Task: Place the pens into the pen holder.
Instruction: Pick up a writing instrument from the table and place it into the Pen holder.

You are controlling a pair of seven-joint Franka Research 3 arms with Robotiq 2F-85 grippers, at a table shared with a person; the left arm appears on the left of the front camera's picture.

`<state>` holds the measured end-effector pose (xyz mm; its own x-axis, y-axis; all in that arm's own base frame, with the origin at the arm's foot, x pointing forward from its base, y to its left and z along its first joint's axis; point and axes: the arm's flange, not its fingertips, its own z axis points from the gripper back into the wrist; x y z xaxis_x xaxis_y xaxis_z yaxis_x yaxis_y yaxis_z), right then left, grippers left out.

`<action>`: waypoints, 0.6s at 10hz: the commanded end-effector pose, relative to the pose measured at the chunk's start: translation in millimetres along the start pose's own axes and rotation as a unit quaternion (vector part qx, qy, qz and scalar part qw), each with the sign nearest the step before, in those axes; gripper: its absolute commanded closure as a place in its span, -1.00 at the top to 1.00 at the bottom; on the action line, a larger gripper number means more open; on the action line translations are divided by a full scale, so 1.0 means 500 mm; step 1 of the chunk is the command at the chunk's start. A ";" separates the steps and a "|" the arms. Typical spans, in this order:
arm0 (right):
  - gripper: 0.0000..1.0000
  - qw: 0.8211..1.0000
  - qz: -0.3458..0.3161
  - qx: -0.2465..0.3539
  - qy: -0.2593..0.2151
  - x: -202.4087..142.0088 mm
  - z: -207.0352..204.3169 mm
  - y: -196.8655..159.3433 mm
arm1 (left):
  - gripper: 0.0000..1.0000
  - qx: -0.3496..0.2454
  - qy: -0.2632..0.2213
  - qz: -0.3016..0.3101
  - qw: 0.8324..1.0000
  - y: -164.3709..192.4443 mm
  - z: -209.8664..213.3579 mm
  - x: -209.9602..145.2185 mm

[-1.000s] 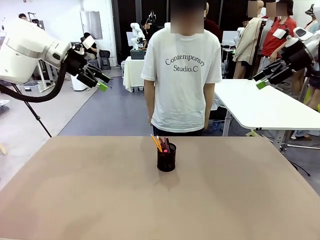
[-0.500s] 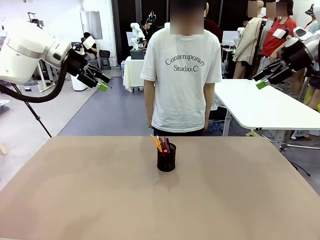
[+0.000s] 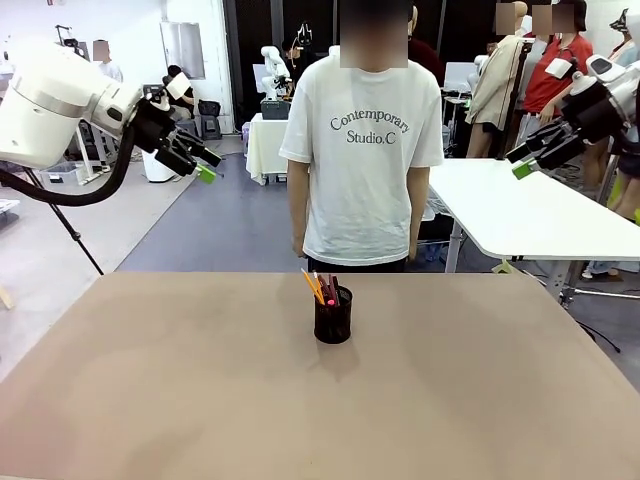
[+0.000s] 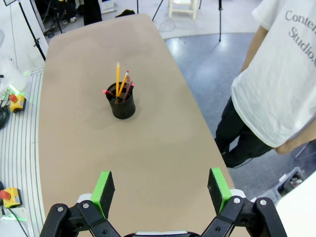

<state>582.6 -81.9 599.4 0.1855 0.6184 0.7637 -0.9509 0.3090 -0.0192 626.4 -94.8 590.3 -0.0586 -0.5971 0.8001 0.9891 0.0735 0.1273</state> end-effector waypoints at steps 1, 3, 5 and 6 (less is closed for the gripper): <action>1.00 1.000 0.004 0.000 0.000 0.002 0.002 0.002 | 1.00 -0.002 0.000 -0.002 1.000 -0.005 0.002 0.001; 1.00 1.000 0.004 0.000 0.000 0.002 0.002 0.002 | 1.00 -0.002 0.000 -0.002 1.000 -0.005 0.002 0.001; 1.00 1.000 0.004 0.000 0.000 0.002 0.002 0.002 | 1.00 -0.002 0.000 -0.002 1.000 -0.005 0.002 0.001; 1.00 1.000 0.004 0.000 0.000 0.002 0.002 0.002 | 1.00 -0.002 0.000 -0.002 1.000 -0.005 0.002 0.001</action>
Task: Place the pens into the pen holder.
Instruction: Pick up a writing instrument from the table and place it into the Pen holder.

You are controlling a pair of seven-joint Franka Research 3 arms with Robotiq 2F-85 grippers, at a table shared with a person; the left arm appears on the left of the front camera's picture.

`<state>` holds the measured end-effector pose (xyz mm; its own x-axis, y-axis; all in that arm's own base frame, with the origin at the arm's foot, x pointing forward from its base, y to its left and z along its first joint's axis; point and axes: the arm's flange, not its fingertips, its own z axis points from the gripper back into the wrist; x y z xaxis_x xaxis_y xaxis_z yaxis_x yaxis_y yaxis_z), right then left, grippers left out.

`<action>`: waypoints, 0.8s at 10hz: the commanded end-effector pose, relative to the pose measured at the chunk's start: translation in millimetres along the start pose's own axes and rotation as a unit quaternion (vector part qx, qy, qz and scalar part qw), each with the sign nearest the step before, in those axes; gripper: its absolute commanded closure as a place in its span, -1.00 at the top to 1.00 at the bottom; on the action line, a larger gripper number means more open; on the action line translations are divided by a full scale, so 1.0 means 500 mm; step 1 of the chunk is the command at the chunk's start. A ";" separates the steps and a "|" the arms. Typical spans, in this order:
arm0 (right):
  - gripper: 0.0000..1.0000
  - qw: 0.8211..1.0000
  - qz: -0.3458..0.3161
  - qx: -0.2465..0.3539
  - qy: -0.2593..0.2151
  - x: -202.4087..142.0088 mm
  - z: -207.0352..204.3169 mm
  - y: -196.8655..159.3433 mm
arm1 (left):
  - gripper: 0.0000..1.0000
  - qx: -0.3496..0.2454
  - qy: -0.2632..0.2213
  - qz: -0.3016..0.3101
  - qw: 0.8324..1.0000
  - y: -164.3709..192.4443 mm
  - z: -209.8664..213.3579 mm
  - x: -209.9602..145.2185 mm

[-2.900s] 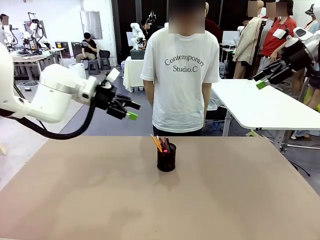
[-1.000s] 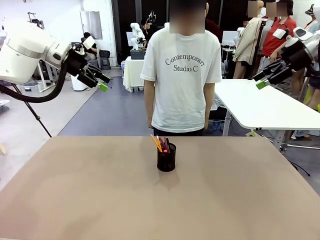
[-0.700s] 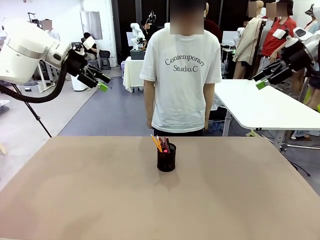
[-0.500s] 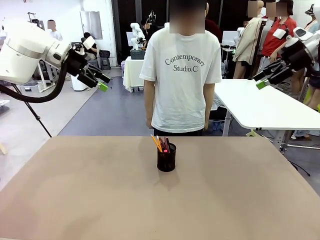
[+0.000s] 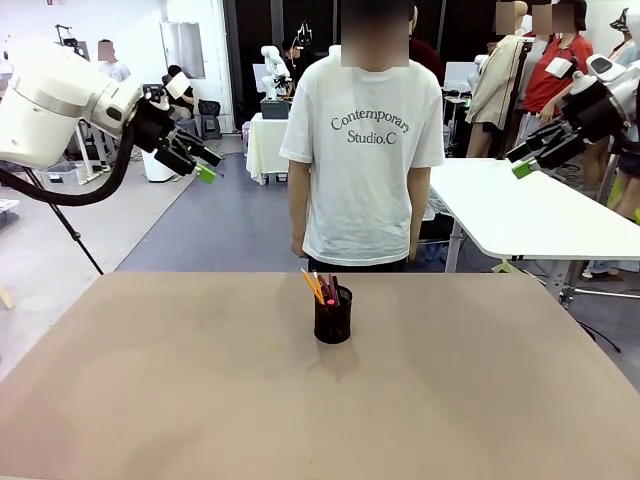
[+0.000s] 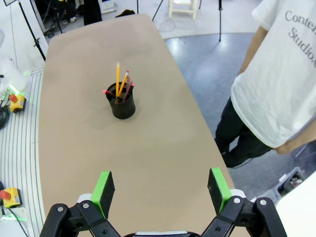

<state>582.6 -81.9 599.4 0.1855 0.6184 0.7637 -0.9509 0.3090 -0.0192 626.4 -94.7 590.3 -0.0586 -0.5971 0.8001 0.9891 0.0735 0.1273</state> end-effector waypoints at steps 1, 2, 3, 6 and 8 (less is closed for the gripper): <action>1.00 1.000 0.004 0.000 0.000 0.002 0.002 0.002 | 1.00 -0.002 0.000 -0.002 1.000 -0.005 0.002 0.001; 1.00 1.000 0.004 0.000 0.000 0.002 0.002 0.002 | 1.00 -0.002 0.000 -0.002 1.000 -0.005 0.002 0.001; 1.00 1.000 0.004 0.000 0.000 0.002 0.002 0.002 | 1.00 -0.002 0.000 -0.002 1.000 -0.005 0.002 0.001; 1.00 1.000 0.004 0.000 0.000 0.002 0.002 0.002 | 1.00 -0.002 0.000 -0.002 1.000 -0.005 0.002 0.001; 1.00 1.000 0.004 0.000 0.000 0.002 0.002 0.002 | 1.00 -0.002 0.000 -0.002 1.000 -0.005 0.002 0.001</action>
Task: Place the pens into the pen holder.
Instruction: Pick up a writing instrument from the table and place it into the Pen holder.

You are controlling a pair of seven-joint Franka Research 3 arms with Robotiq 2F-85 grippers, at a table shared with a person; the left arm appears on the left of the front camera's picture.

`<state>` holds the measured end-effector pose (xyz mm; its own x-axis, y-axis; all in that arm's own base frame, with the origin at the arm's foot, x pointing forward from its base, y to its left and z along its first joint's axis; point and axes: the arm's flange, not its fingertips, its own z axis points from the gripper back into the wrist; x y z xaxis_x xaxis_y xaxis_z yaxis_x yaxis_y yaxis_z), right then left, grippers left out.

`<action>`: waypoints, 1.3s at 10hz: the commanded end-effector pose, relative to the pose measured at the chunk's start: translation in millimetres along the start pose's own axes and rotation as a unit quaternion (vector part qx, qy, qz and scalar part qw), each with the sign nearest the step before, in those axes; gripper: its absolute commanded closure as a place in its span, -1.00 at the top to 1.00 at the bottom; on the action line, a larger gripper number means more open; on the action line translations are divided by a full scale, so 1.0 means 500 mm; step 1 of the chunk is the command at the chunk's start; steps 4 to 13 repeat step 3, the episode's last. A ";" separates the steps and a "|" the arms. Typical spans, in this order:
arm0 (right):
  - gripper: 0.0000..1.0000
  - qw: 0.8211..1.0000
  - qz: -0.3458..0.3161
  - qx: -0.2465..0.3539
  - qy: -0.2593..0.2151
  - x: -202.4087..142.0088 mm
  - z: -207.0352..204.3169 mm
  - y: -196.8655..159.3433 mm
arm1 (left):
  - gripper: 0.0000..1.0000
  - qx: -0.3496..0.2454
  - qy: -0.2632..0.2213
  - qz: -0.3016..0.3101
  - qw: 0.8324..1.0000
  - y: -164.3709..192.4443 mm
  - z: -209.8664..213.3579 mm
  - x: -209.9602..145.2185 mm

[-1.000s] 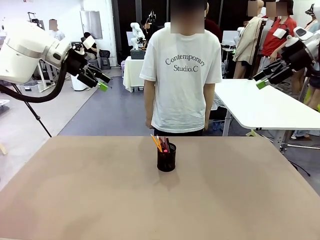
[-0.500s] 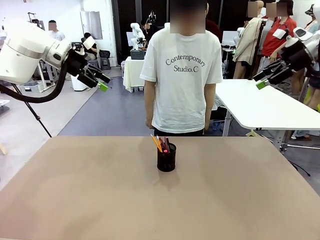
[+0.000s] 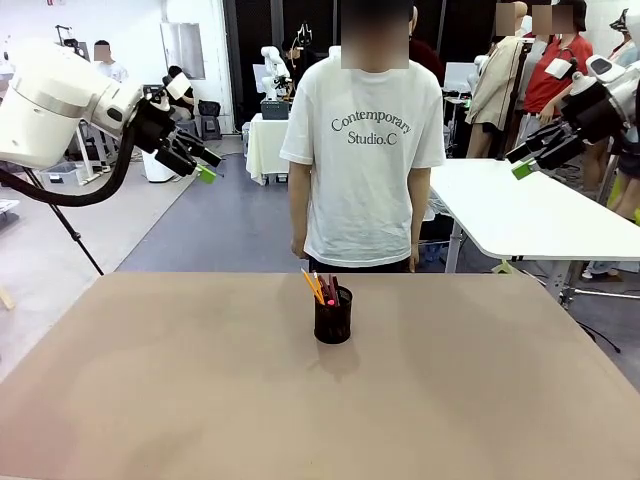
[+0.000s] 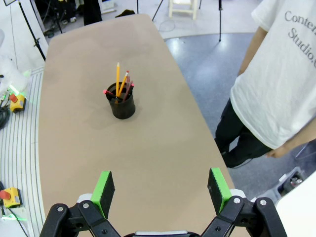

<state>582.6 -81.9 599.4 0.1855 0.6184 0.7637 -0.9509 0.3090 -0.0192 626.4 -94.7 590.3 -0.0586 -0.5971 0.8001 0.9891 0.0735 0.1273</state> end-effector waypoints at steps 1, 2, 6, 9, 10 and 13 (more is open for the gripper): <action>1.00 1.000 0.004 0.000 0.000 0.002 0.002 0.002 | 1.00 -0.002 0.000 -0.002 1.000 -0.005 0.002 0.001; 1.00 1.000 0.004 0.000 0.000 0.002 0.002 0.002 | 1.00 -0.002 0.000 -0.002 1.000 -0.005 0.002 0.001; 1.00 1.000 0.004 0.000 0.000 0.002 0.002 0.002 | 1.00 -0.002 0.000 -0.002 1.000 -0.005 0.002 0.001; 1.00 1.000 0.004 0.000 0.000 0.002 0.002 0.002 | 1.00 -0.002 0.000 -0.002 1.000 -0.005 0.002 0.001; 1.00 1.000 0.004 0.000 0.000 0.002 0.002 0.002 | 1.00 -0.002 0.000 -0.002 1.000 -0.005 0.002 0.001; 1.00 1.000 0.004 0.000 0.000 0.002 0.002 0.002 | 1.00 -0.002 0.000 -0.002 1.000 -0.005 0.002 0.001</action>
